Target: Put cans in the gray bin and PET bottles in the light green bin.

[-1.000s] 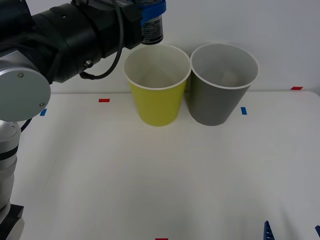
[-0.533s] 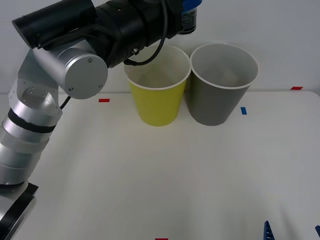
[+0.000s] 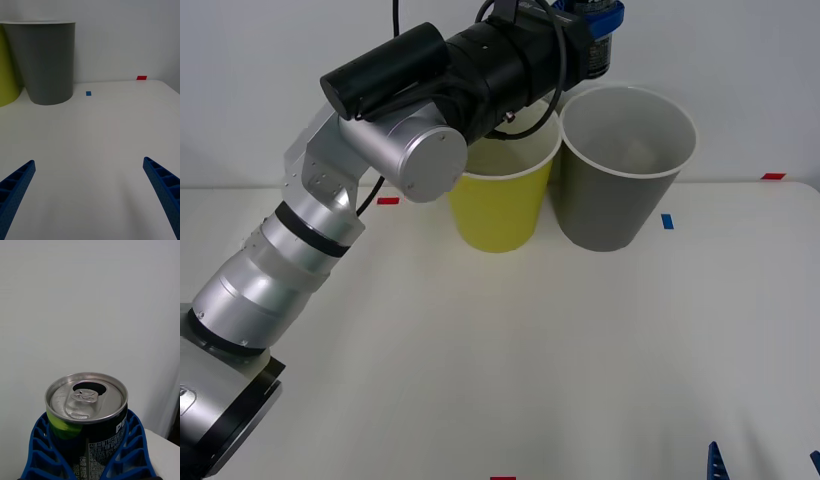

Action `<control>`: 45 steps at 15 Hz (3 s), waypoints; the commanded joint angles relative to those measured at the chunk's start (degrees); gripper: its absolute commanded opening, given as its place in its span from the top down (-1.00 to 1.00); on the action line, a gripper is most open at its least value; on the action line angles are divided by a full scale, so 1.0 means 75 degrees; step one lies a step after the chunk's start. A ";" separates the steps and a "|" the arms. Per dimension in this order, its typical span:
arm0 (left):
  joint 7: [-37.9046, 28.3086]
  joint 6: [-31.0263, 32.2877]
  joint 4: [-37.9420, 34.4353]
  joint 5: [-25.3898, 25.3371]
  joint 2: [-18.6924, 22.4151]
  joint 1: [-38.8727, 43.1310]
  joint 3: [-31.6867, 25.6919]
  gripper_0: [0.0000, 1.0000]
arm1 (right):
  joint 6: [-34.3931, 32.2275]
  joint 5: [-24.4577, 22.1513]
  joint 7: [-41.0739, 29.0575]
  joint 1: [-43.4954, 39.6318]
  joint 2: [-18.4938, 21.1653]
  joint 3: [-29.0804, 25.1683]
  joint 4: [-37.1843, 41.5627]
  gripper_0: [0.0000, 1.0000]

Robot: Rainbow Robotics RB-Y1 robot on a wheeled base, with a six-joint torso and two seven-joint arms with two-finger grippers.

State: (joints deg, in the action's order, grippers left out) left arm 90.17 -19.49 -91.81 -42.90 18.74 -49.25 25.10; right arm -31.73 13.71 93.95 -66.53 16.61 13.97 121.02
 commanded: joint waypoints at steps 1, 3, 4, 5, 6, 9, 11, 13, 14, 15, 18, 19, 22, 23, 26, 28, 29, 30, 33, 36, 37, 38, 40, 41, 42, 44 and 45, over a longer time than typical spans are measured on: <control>0.0072 0.0243 0.0382 0.0048 -0.0284 -0.0195 0.0040 1.00 | 0.0000 0.0000 0.0000 0.0000 0.0000 0.0000 0.0000 -1.00; 0.0083 0.0782 0.0898 0.0083 -0.0378 -0.0382 0.0309 1.00 | 0.0000 0.0000 0.0000 0.0000 0.0000 0.0000 0.0000 -1.00; 0.0083 0.0888 0.1132 0.0083 -0.0401 -0.0546 0.0403 1.00 | 0.0000 0.0000 0.0000 0.0000 0.0000 0.0000 0.0000 -1.00; 0.0072 0.0888 0.1378 0.0083 -0.0507 -0.0745 0.0427 1.00 | 0.0000 0.0000 0.0000 0.0000 0.0000 0.0000 0.0000 -1.00; 0.0072 0.0888 0.1530 0.0083 -0.0589 -0.0851 0.0427 1.00 | 0.0000 0.0000 0.0000 0.0000 0.0000 0.0000 0.0000 -1.00; 0.0083 0.0993 0.1800 0.0095 -0.0858 -0.1015 0.0427 1.00 | 0.0000 0.0000 0.0000 0.0000 0.0000 0.0000 0.0000 -1.00; 0.0083 0.0993 0.2011 0.0095 -0.1034 -0.1179 0.0427 1.00 | 0.0000 0.0000 0.0000 0.0000 0.0000 0.0000 0.0000 -1.00; 0.0083 0.1040 0.2128 0.0095 -0.1128 -0.1191 0.0427 1.00 | 0.0000 0.0000 0.0000 0.0000 0.0000 0.0000 0.0000 -1.00; 0.0107 0.1040 0.2233 0.0118 -0.1140 -0.1191 0.0438 1.00 | 0.0000 0.0000 0.0000 0.0000 0.0000 0.0000 0.0000 -1.00; 0.0130 0.1052 0.2269 0.0130 -0.1140 -0.1191 0.0450 1.00 | 0.0000 0.0000 0.0000 0.0000 0.0000 0.0000 0.0000 -1.00; 0.0189 0.1720 0.2597 0.0212 -0.1186 -0.1191 0.0766 1.00 | 0.0000 0.0000 0.0000 0.0000 0.0000 0.0000 0.0000 -1.00; 0.0189 0.1849 0.2679 0.0224 -0.1222 -0.1191 0.0802 1.00 | 0.0000 0.0000 0.0000 0.0000 0.0000 0.0000 0.0000 -1.00; 0.0177 0.1849 0.2691 0.0224 -0.1350 -0.1191 0.0802 1.00 | 0.0000 0.0000 0.0000 0.0000 0.0000 0.0000 0.0000 -1.00; 0.0177 0.1849 0.2691 0.0212 -0.1409 -0.1179 0.0813 1.00 | 0.0000 0.0000 0.0000 0.0000 0.0000 0.0000 0.0000 -1.00; 0.0165 0.1872 0.2726 0.0212 -0.1503 -0.1179 0.0895 1.00 | 0.0000 0.0000 0.0000 0.0000 0.0000 0.0000 0.0000 -1.00; 0.0154 0.2142 0.2901 0.0189 -0.1456 -0.1191 0.1095 1.00 | 0.0000 0.0000 0.0000 0.0000 0.0000 0.0000 0.0000 -1.00; 0.0142 0.2294 0.2948 0.0177 -0.1479 -0.1191 0.1177 1.00 | 0.0000 0.0000 0.0000 0.0000 0.0000 0.0000 0.0000 -1.00; 0.0142 0.2329 0.2972 0.0177 -0.1503 -0.1179 0.1188 1.00 | 0.0000 0.0000 0.0000 0.0000 0.0000 0.0000 0.0000 -1.00; 0.0154 0.2329 0.2995 0.0189 -0.1468 -0.1179 0.1188 1.00 | 0.0000 0.0000 0.0000 0.0000 0.0000 0.0000 0.0000 -1.00; 0.0177 0.2353 0.2995 0.0224 -0.1362 -0.1179 0.1188 0.79 | 0.0000 0.0000 0.0000 0.0000 0.0000 0.0000 0.0000 -1.00; 0.0201 0.2353 0.2995 0.0224 -0.1350 -0.1179 0.1188 0.57 | 0.0000 0.0000 0.0000 0.0000 0.0000 0.0000 0.0000 -1.00; 0.0236 0.2353 0.2995 0.0236 -0.1339 -0.1179 0.1188 0.57 | 0.0000 0.0000 0.0000 0.0000 0.0000 0.0000 0.0000 -1.00; 0.0247 0.2376 0.2995 0.0247 -0.1339 -0.1179 0.1188 0.57 | 0.0000 0.0000 0.0000 0.0000 0.0000 0.0000 0.0000 -1.00; 0.0247 0.2364 0.2995 0.0247 -0.1339 -0.1179 0.1188 -0.90 | 0.0000 0.0000 0.0000 0.0000 0.0000 0.0000 0.0000 -1.00; 0.0247 0.2364 0.2995 0.0236 -0.1327 -0.1179 0.1188 -1.00 | 0.0000 0.0000 0.0000 0.0000 0.0000 0.0000 0.0000 -1.00; 0.0224 0.2446 0.2995 0.0200 -0.1151 -0.1097 0.1188 -1.00 | 0.0000 0.0000 0.0000 0.0000 0.0000 0.0000 0.0000 -1.00; 0.0212 0.2587 0.2937 0.0177 -0.0987 -0.0980 0.1188 -1.00 | 0.0000 0.0000 0.0000 0.0000 0.0000 0.0000 0.0000 -1.00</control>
State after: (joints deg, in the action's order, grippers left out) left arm 91.85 -1.00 -69.44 -41.37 10.23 -57.39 34.02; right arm -31.73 13.71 93.96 -66.53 16.61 13.97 121.03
